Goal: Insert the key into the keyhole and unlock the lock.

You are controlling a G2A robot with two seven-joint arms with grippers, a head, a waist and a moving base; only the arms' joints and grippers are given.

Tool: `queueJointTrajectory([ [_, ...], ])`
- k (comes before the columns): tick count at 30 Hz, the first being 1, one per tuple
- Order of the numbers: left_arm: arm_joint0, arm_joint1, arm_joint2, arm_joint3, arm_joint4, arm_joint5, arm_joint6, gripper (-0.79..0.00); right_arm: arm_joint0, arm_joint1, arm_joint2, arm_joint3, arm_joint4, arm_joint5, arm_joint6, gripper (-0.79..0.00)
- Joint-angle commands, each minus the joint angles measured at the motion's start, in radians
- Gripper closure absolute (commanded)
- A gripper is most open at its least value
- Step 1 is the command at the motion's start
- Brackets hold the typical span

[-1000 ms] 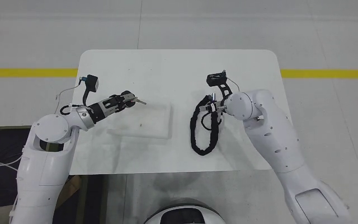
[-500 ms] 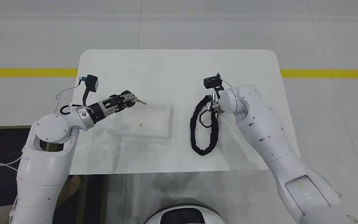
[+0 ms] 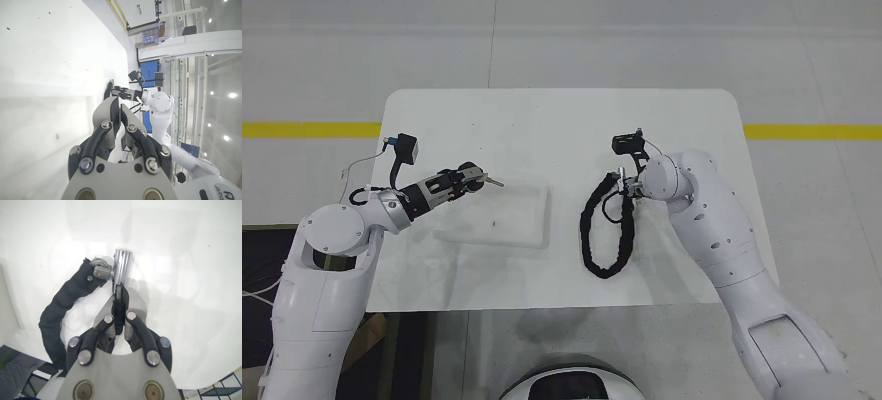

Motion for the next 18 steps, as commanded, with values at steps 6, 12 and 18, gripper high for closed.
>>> queueJointTrajectory([
  [6,0.000,0.000,0.000,0.000,0.000,0.000,0.000,0.000,-0.103,0.047,0.274,-0.220,0.263,-0.142,0.170,0.000],
  [12,0.000,0.000,0.000,0.000,0.000,0.000,0.000,0.000,-0.153,0.065,0.368,-0.268,0.412,-0.146,0.209,0.000],
  [18,0.000,0.000,0.000,0.000,0.000,0.000,0.000,0.000,-0.153,0.065,0.368,-0.268,0.412,-0.146,0.209,0.000],
])
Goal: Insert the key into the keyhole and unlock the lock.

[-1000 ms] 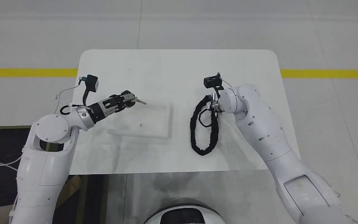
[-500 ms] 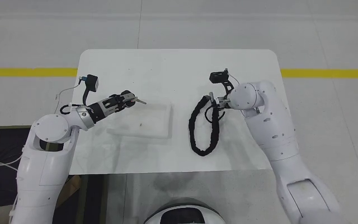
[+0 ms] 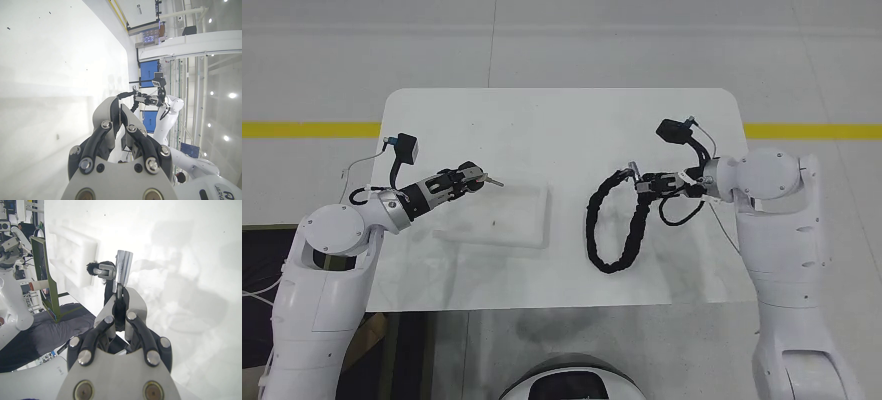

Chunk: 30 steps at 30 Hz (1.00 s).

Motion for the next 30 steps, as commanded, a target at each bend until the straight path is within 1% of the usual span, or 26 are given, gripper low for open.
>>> queueJointTrajectory([
  [1,0.000,0.000,0.000,0.000,0.000,0.000,0.000,0.000,0.000,0.000,0.000,0.000,0.000,0.000,0.000,0.000],
  [2,0.000,0.000,0.000,0.000,0.000,0.000,0.000,0.000,-0.029,0.001,-0.005,-0.013,-0.007,-0.009,-0.015,0.000],
  [4,0.000,0.000,0.000,0.000,0.000,0.000,0.000,0.000,-0.073,0.006,-0.028,-0.051,-0.108,-0.034,-0.110,0.000],
  [5,0.000,0.000,0.000,0.000,0.000,0.000,0.000,0.000,-0.079,0.003,-0.064,-0.045,-0.108,-0.049,-0.147,0.000],
  [7,0.000,0.000,0.000,0.000,0.000,0.000,0.000,0.000,-0.059,-0.001,-0.113,-0.013,-0.089,-0.080,-0.158,0.000],
  [9,0.000,0.000,0.000,0.000,0.000,0.000,0.000,0.000,-0.022,-0.006,-0.179,0.035,-0.141,-0.109,-0.171,0.000],
  [11,0.000,0.000,0.000,0.000,0.000,0.000,0.000,0.000,0.009,-0.014,-0.247,0.083,-0.190,-0.131,-0.212,0.000],
  [13,0.000,0.000,0.000,0.000,0.000,0.000,0.000,0.000,0.025,-0.022,-0.285,0.116,-0.195,-0.127,-0.229,0.000],
  [17,0.000,0.000,0.000,0.000,0.000,0.000,0.000,0.000,0.062,-0.035,-0.360,0.197,-0.264,-0.125,-0.229,0.000],
  [18,0.000,0.000,0.000,0.000,0.000,0.000,0.000,0.000,0.068,-0.039,-0.370,0.217,-0.261,-0.120,-0.230,-0.031],
  [20,0.000,0.000,0.000,0.000,0.000,0.000,0.000,0.000,0.083,-0.045,-0.385,0.250,-0.270,-0.115,-0.226,-0.068],
  [22,0.000,0.000,0.000,0.000,0.000,0.000,0.000,0.000,0.094,-0.050,-0.394,0.273,-0.271,-0.116,-0.225,-0.200],
  [23,0.000,0.000,0.000,0.000,0.000,0.000,0.000,0.000,0.096,-0.051,-0.394,0.278,-0.270,-0.115,-0.223,-0.215],
  [25,0.000,0.000,0.000,0.000,0.000,0.000,0.000,0.000,0.102,-0.053,-0.390,0.285,-0.263,-0.122,-0.210,-0.219],
  [27,0.000,0.000,0.000,0.000,0.000,0.000,0.000,0.000,0.106,-0.053,-0.383,0.288,-0.268,-0.124,-0.195,-0.200],
  [28,0.000,0.000,0.000,0.000,0.000,0.000,0.000,0.000,0.106,-0.054,-0.379,0.287,-0.271,-0.124,-0.190,-0.203],
  [30,0.000,0.000,0.000,0.000,0.000,0.000,0.000,0.000,0.105,-0.055,-0.373,0.283,-0.257,-0.126,-0.179,-0.179],
])
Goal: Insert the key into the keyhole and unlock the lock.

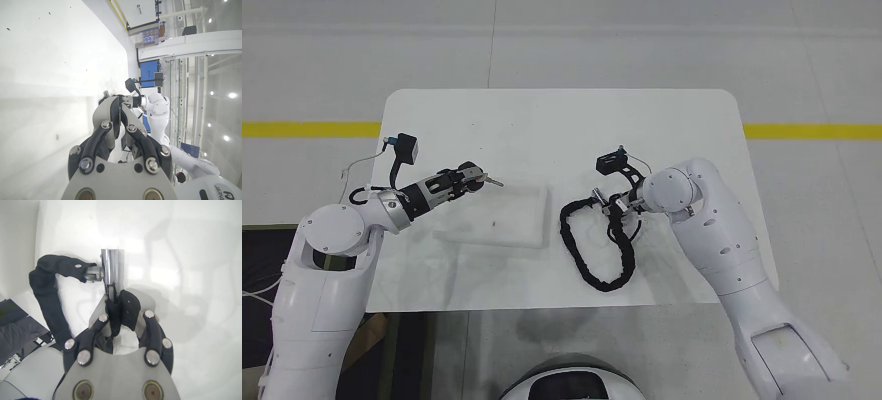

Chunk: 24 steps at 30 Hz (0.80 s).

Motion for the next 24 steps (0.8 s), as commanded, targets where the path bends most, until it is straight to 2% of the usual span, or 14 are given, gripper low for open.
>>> queueJointTrajectory([
  [1,0.000,0.000,0.000,0.000,0.000,0.000,0.000,0.000,-0.001,-0.001,0.006,-0.007,0.007,-0.002,0.010,-0.175],
  [3,0.000,0.000,0.000,0.000,0.000,0.000,0.000,0.000,-0.004,-0.001,0.010,-0.015,0.002,-0.003,0.015,-0.197],
  [5,0.000,0.000,0.000,0.000,0.000,0.000,0.000,0.000,-0.006,0.000,0.016,-0.025,0.003,-0.005,0.023,-0.126],
  [7,0.000,0.000,0.000,0.000,0.000,0.000,0.000,0.000,-0.011,0.000,0.021,-0.033,0.001,-0.007,0.031,-0.172],
  [12,0.000,0.000,0.000,0.000,0.000,0.000,0.000,0.000,-0.014,-0.001,0.027,-0.035,0.003,-0.002,0.063,-0.188],
  [13,0.000,0.000,0.000,0.000,0.000,0.000,0.000,0.000,-0.016,-0.001,0.025,-0.034,-0.002,-0.002,0.069,-0.077],
  [14,0.000,0.000,0.000,0.000,0.000,0.000,0.000,0.000,-0.017,-0.002,0.025,-0.033,-0.004,0.000,0.072,0.000],
  [19,0.000,0.000,0.000,0.000,0.000,0.000,0.000,0.000,-0.012,-0.001,0.063,-0.054,0.049,-0.007,0.073,0.000],
  [24,0.000,0.000,0.000,0.000,0.000,0.000,0.000,0.000,-0.002,0.011,0.161,-0.153,0.170,-0.009,0.112,0.000],
])
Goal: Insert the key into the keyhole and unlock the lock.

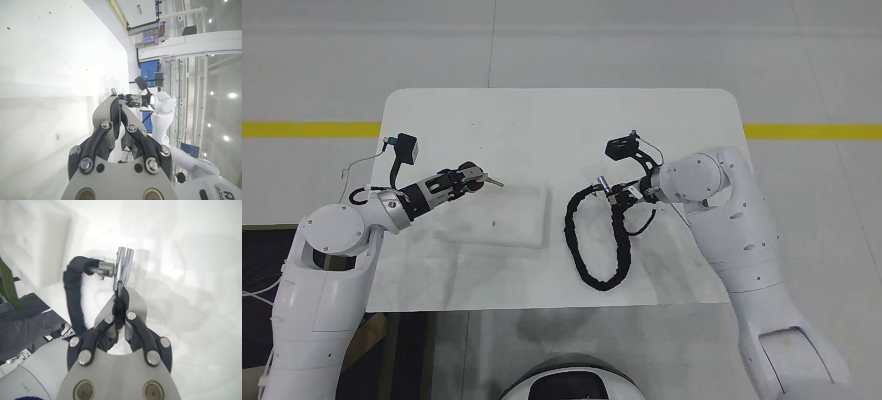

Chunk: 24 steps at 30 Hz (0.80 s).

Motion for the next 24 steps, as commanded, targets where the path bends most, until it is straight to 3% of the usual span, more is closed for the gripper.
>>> queueJointTrajectory([
  [1,0.000,0.000,0.000,0.000,0.000,0.000,0.000,0.000,0.000,0.004,0.028,-0.039,0.042,0.002,0.019,0.000],
  [5,0.000,0.000,0.000,0.000,0.000,0.000,0.000,0.000,-0.005,0.008,0.058,-0.066,0.175,0.023,0.063,0.000],
  [12,0.000,0.000,0.000,0.000,0.000,0.000,0.000,0.000,-0.003,0.010,0.059,-0.060,0.176,0.027,0.081,0.000],
  [13,0.000,0.000,0.000,0.000,0.000,0.000,0.000,0.000,-0.036,0.012,0.057,-0.082,0.175,0.019,0.069,0.000],
  [15,0.000,0.000,0.000,0.000,0.000,0.000,0.000,0.000,-0.084,0.024,0.059,-0.184,0.002,-0.001,-0.020,0.000],
  [16,0.000,0.000,0.000,0.000,0.000,0.000,0.000,0.000,-0.108,0.021,0.071,-0.219,0.060,0.000,-0.095,0.000],
  [17,0.000,0.000,0.000,0.000,0.000,0.000,0.000,0.000,-0.125,0.023,0.057,-0.208,0.093,-0.007,-0.044,0.000],
  [18,0.000,0.000,0.000,0.000,0.000,0.000,0.000,0.000,-0.096,0.029,0.030,-0.212,0.017,-0.026,0.059,0.000],
  [23,0.000,0.000,0.000,0.000,0.000,0.000,0.000,0.000,-0.068,0.033,0.052,-0.248,0.019,-0.042,-0.025,0.000],
  [24,0.000,0.000,0.000,0.000,0.000,0.000,0.000,0.000,-0.080,0.035,0.052,-0.238,0.049,-0.047,0.001,0.000],
])
